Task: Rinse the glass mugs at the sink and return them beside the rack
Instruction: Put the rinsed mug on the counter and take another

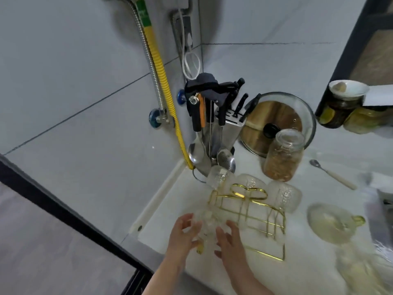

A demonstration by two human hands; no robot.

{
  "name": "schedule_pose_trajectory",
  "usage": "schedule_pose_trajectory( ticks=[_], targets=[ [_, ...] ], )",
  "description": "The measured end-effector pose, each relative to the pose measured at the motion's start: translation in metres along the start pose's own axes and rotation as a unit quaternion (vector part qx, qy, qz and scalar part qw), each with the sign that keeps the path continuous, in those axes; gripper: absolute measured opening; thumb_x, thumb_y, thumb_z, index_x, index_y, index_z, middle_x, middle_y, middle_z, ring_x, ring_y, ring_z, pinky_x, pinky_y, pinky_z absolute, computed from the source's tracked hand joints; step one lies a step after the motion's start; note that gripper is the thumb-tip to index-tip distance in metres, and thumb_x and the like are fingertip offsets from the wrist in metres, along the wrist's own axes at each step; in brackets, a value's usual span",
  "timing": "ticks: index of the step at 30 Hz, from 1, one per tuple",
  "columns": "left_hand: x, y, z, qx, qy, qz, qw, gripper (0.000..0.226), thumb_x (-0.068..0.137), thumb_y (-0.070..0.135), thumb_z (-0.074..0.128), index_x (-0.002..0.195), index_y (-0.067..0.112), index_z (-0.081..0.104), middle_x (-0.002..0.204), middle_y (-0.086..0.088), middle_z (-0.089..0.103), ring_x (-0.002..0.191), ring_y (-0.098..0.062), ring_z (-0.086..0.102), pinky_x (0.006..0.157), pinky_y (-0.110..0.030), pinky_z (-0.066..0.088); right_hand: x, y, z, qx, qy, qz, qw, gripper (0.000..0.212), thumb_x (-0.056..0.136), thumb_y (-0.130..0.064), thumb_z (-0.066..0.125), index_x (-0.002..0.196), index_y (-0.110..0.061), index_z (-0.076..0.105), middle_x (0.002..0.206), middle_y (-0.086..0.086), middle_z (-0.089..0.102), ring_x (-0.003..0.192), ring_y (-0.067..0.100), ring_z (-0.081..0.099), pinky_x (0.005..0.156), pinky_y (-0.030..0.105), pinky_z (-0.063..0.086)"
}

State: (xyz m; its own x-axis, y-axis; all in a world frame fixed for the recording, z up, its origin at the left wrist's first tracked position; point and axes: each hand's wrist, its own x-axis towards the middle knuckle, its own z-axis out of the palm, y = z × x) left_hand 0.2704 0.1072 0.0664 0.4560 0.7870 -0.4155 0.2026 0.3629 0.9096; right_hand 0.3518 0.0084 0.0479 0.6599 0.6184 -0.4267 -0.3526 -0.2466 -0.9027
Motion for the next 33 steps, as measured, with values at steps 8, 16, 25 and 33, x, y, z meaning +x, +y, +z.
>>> schedule_pose_trajectory(
  ticks=[8,16,25,33],
  targets=[
    [0.028,-0.005,-0.007,0.04,-0.084,0.005,0.996,0.029,0.089,0.023,0.063,0.116,0.029,0.056,0.108,-0.006,0.058,0.093,-0.02,0.065,0.072,-0.034,0.058,0.012,0.011,0.017,-0.056,0.092,0.0,0.994,0.044,0.099,-0.034,0.043,0.141,-0.025,0.034,0.112,0.001,0.059,0.099,0.019,0.059,0.093,0.043,0.051],
    [0.042,-0.015,-0.016,0.168,-0.075,0.06,0.981,0.029,0.087,0.028,0.065,0.116,0.029,0.059,0.107,-0.005,0.059,0.096,-0.018,0.06,0.086,-0.032,0.05,0.004,0.021,0.025,-0.041,0.128,0.011,0.991,0.041,0.098,-0.032,0.047,0.137,-0.025,0.038,0.101,-0.008,0.058,0.099,0.017,0.059,0.093,0.041,0.051],
    [0.018,0.008,-0.008,0.233,-0.018,0.249,0.94,0.034,0.087,0.013,0.062,0.117,0.028,0.057,0.118,0.006,0.05,0.109,-0.012,0.049,0.1,-0.032,0.041,-0.013,0.03,-0.011,-0.03,0.163,0.015,0.986,0.037,0.095,-0.023,0.054,0.131,-0.018,0.046,0.096,-0.006,0.057,0.101,0.018,0.059,0.099,0.043,0.048],
    [-0.032,0.004,0.071,0.211,-0.117,0.309,0.92,0.037,0.087,0.008,0.062,0.113,0.033,0.056,0.104,0.011,0.057,0.098,-0.002,0.057,0.083,-0.018,0.045,-0.043,0.028,-0.098,-0.002,0.236,-0.036,0.971,0.029,0.093,-0.018,0.056,0.122,-0.021,0.049,0.093,-0.009,0.06,0.094,0.015,0.06,0.099,0.046,0.047]
  ],
)
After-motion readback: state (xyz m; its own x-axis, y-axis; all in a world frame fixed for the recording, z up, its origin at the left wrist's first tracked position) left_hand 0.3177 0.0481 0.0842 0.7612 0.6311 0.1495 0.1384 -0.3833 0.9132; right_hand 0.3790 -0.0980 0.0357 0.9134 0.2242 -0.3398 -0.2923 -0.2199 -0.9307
